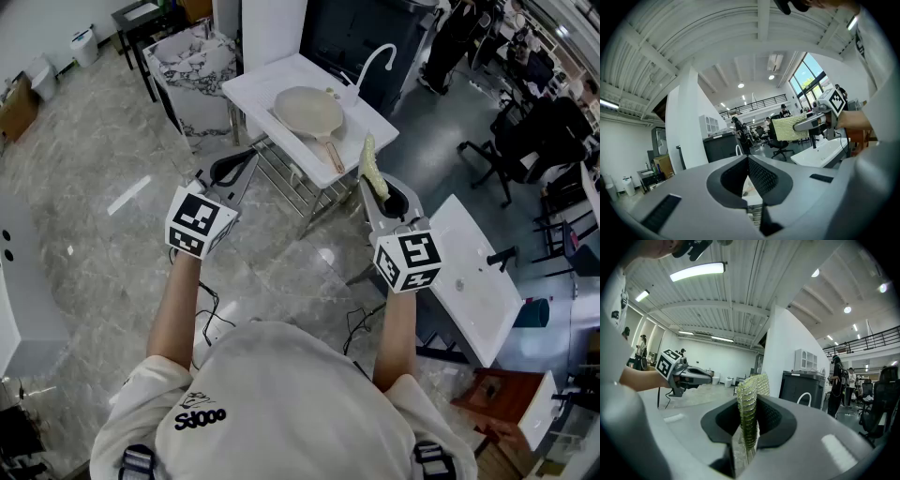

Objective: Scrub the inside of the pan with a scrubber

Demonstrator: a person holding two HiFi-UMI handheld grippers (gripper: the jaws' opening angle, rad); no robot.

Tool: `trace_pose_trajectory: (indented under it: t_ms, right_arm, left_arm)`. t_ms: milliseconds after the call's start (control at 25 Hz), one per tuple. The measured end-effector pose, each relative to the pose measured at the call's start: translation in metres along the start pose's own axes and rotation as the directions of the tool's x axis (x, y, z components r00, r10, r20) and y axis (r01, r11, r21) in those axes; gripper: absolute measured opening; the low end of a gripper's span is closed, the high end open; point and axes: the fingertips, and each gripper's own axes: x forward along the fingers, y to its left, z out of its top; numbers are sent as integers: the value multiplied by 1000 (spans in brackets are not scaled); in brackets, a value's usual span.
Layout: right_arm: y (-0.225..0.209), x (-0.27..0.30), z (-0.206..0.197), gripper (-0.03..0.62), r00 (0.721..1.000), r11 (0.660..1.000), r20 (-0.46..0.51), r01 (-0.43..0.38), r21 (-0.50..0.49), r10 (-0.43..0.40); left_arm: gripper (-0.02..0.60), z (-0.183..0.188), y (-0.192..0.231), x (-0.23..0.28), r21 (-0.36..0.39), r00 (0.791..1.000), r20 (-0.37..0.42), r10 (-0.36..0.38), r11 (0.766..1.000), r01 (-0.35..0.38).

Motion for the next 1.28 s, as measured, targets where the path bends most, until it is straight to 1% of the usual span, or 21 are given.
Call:
trace_pose_trajectory:
  t_ms: [240, 400, 560, 760, 1040, 1280]
  right_arm:
    - [-3, -4, -3, 75, 1000, 1000, 4, -5, 6, 5]
    - [-7, -8, -5, 77, 1000, 999, 25, -6, 38, 5]
    - [-11, -11, -12, 77, 999, 999, 23, -25, 36, 24]
    - [-19, -11, -22, 75, 999, 997, 22, -44, 64, 43]
    - [-24, -15, -28, 77, 996, 994, 22, -85, 71, 84]
    - [-35, -16, -29, 77, 996, 993, 31, -82, 89, 80]
  left_arm:
    - [5, -2, -9, 3, -4, 1000, -6, -2, 1000, 2]
    - [5, -3, -15, 5, -8, 1000, -15, 2, 1000, -2]
    - [5, -4, -22, 9, -16, 1000, -22, 8, 1000, -8]
    - [5, -8, -33, 11, -23, 999, -42, 19, 1000, -20]
    - [5, -14, -46, 8, -47, 997, -62, 46, 998, -49]
    - [5, -10, -50, 15, -46, 997, -64, 53, 997, -56]
